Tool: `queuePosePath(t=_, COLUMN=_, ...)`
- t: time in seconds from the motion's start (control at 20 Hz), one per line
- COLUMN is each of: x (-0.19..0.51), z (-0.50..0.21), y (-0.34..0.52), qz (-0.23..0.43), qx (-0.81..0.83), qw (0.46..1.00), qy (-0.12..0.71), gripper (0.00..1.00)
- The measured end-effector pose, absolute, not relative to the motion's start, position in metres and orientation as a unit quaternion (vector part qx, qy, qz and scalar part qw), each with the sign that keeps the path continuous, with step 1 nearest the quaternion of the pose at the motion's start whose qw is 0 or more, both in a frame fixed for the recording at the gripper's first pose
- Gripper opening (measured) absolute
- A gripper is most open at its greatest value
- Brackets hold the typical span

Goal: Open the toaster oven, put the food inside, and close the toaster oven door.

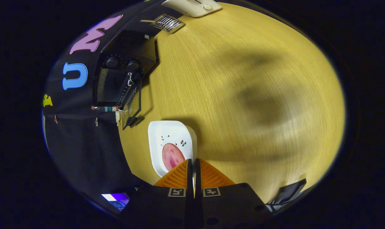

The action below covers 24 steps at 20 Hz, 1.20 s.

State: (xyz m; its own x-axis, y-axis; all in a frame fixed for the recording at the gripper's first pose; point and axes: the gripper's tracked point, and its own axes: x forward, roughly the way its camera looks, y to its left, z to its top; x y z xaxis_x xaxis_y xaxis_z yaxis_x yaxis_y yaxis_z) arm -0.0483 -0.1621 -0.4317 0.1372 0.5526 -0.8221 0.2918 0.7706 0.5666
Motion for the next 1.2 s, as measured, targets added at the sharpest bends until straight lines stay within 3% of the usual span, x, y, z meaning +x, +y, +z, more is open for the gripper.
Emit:
queuePosePath(t=0.55, x=-0.006, z=-0.378, y=-0.016, qz=0.018, qx=0.512, qw=0.678, qy=0.527, gripper=0.05)
queuePosePath(t=1.2, x=0.137, z=-0.412, y=0.082, qz=-0.179, qx=0.618, qw=0.672, qy=0.366, gripper=0.05)
